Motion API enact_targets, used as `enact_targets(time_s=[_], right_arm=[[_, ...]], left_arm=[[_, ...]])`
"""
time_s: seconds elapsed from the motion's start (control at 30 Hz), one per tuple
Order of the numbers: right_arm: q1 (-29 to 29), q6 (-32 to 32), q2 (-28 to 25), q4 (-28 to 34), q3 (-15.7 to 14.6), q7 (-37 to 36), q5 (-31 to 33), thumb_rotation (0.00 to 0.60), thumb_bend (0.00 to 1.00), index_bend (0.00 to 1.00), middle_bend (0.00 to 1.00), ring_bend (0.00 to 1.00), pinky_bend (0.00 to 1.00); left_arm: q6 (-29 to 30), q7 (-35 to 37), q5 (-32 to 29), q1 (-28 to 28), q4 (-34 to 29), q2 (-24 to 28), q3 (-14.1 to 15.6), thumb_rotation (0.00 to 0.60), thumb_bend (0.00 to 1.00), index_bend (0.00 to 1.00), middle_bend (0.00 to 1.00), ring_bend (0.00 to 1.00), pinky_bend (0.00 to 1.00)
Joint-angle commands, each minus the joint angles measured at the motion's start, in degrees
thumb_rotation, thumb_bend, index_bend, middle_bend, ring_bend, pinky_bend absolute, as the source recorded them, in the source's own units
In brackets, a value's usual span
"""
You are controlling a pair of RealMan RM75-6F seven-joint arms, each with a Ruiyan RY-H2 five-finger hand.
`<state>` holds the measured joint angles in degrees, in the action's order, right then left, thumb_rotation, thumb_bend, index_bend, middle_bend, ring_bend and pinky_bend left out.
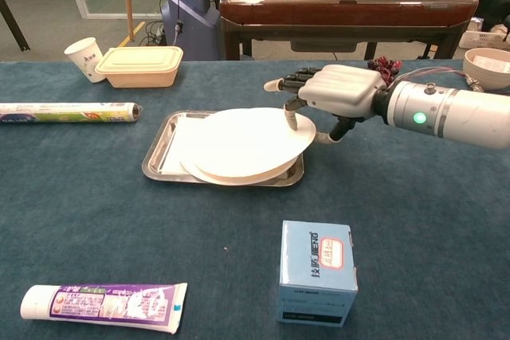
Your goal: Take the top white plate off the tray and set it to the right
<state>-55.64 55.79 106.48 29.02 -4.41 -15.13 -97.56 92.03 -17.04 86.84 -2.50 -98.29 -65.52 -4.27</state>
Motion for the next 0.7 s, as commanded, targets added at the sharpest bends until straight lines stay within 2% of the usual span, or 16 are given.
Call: enact_targets(time_s=[0.03, 0.43, 0.7], right_arm=[[0.0, 0.21, 0.06, 0.08, 0.09, -0.1, 0.07, 0.6, 0.57, 0.42, 0.01, 0.0, 0.0], [0.27, 1.79, -0.31, 0.66, 0.35, 0.65, 0.13, 0.6, 0.6, 0.45, 0.01, 0.0, 0.0], [0.72, 3.41, -1.38, 2.64, 0.82, 2.04, 0.33, 0.6, 0.62, 0.56, 0.04, 0.0, 0.0]], left_arm=[[-0.15, -0.03, -0.01, -0.06, 0.06, -0.04, 0.03, 0.6, 0.32, 0.0, 0.0, 0.0, 0.0], [-0.39, -0.46, 0.0, -0.16, 0.03, -0.24, 0.12, 0.6, 0.32, 0.0, 0.0, 0.0, 0.0], [-0.34, -0.55, 0.39, -0.19, -0.12, -0.32, 0.25, 0.6, 0.32, 0.0, 0.0, 0.0, 0.0]])
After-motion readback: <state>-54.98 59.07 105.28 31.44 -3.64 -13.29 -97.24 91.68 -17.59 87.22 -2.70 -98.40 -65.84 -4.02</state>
